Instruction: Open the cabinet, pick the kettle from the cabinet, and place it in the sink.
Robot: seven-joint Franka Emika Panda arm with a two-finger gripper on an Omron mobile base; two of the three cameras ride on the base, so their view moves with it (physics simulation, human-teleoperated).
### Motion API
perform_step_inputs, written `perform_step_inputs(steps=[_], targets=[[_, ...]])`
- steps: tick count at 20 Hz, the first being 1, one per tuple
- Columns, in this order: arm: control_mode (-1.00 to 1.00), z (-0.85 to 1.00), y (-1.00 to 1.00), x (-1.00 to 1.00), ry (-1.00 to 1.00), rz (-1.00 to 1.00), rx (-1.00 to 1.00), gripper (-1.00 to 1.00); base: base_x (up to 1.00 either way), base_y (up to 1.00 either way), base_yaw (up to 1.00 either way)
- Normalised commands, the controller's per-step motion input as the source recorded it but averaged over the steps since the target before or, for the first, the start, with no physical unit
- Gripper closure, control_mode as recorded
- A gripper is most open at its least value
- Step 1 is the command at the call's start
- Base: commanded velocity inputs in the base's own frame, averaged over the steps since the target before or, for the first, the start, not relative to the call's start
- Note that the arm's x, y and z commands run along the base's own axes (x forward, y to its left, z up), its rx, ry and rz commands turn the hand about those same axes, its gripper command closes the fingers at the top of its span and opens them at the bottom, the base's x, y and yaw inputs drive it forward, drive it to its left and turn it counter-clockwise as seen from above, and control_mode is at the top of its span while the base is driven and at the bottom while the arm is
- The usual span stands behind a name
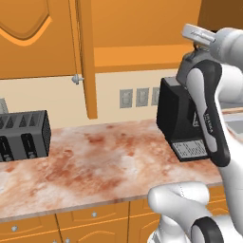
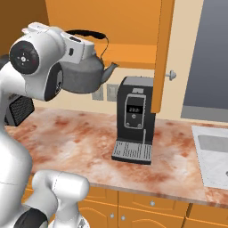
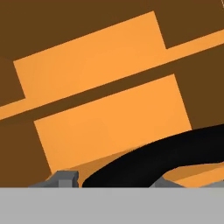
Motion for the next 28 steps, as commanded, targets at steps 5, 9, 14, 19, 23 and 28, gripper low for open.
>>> perform_step_inputs(steps=[5,9,14,19,23,28], targets=[[-1.00,-0.19,-0.01,-0.46,0.00,0.00,0.00,1.00,0.00,0.00,0.00],[-1.00,-0.25,0.00,-0.43,0.00,-0.01,0.00,1.00,0.00,0.00,0.00],[-1.00,-0.30,0.06,-0.35,0.01,-0.08,0.00,1.00,0.00,0.00,0.00],[-1.00,-0.37,0.20,-0.17,0.00,-0.16,-0.02,1.00,0.00,0.00,0.00],[-1.00,-0.36,0.12,0.19,0.00,-0.05,0.00,1.00,0.00,0.00,0.00],[-1.00,-0.38,0.09,0.23,0.02,-0.02,0.00,1.00,0.00,0.00,0.00]])
